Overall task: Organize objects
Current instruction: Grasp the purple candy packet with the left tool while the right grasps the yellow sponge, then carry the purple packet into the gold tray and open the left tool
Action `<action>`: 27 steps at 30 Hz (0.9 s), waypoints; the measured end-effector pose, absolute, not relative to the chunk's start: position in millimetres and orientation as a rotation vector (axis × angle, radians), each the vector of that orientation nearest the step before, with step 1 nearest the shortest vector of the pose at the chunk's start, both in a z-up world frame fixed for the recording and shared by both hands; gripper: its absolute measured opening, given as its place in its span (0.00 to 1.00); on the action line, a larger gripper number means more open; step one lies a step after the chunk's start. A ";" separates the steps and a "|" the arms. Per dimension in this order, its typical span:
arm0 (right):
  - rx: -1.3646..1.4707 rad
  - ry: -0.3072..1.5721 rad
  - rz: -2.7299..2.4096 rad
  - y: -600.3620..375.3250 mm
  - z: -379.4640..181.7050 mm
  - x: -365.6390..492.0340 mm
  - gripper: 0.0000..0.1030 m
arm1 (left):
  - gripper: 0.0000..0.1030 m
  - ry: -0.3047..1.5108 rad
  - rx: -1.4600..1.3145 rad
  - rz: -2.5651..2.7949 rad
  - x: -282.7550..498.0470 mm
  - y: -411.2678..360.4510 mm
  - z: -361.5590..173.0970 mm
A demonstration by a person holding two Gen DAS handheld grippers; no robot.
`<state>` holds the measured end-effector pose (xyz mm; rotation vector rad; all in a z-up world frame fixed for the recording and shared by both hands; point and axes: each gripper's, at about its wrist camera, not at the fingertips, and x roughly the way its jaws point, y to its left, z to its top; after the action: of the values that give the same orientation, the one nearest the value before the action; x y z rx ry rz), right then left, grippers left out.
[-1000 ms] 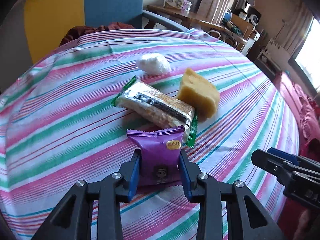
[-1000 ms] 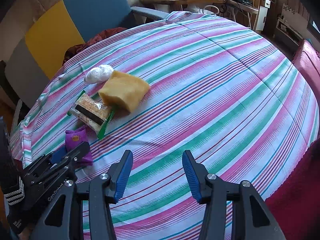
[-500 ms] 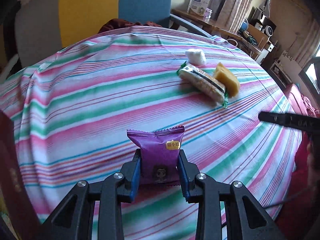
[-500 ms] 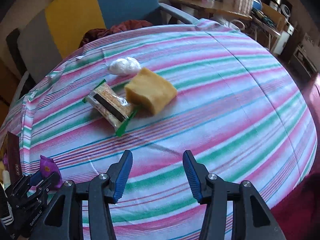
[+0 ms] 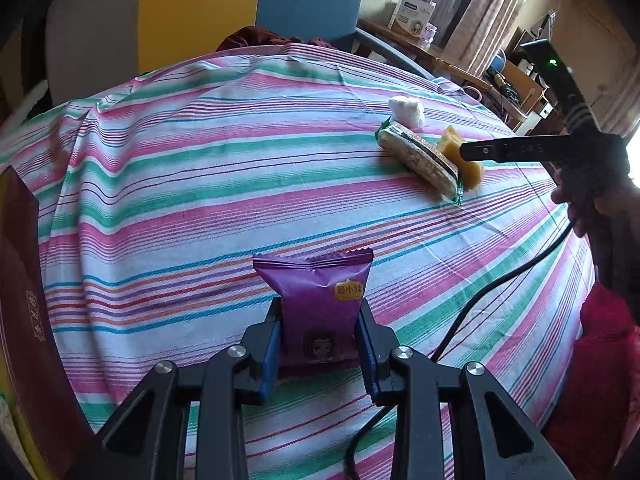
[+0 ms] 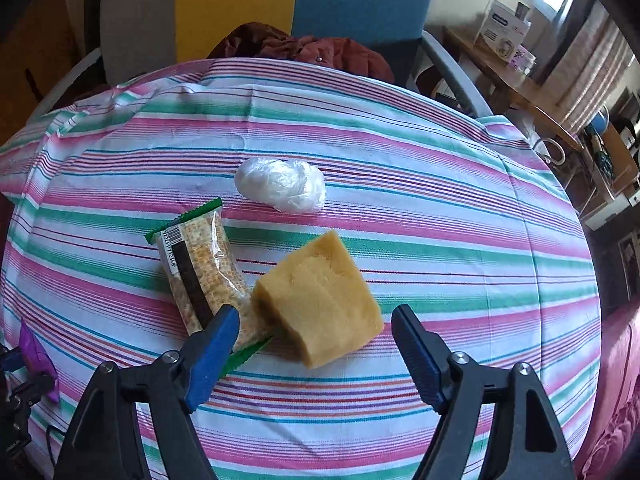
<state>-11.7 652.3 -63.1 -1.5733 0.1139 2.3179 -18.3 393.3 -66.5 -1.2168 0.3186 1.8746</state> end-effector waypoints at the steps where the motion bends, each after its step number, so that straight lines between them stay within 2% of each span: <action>1: -1.585 0.095 2.309 653.9 -66.1 -15.1 0.79 | 0.33 0.317 -1.219 1.874 -18.3 393.5 -66.8; 6: -1.620 0.127 2.279 667.8 -78.5 -23.4 0.78 | 0.33 0.313 -1.225 1.869 -20.1 393.6 -67.8; 8: -1.615 0.199 2.298 670.0 -78.2 -21.0 0.58 | 0.33 0.312 -1.226 1.870 -20.2 393.1 -68.2; 11: -1.597 0.196 2.268 664.9 -74.7 -10.9 0.50 | 0.33 0.315 -1.222 1.871 -19.5 393.4 -68.9; 19: -1.468 0.229 2.163 648.2 -37.2 44.0 0.48 | 0.32 0.315 -1.220 1.889 -17.6 386.6 -64.8; 27: -1.550 0.289 2.336 560.1 -27.0 45.5 0.48 | 0.32 0.270 -1.150 1.918 -6.9 358.2 -34.2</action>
<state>45.5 560.1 -27.0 -1.5500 0.2893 2.3356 -6.9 358.2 -34.2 -1.1497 0.2697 1.9178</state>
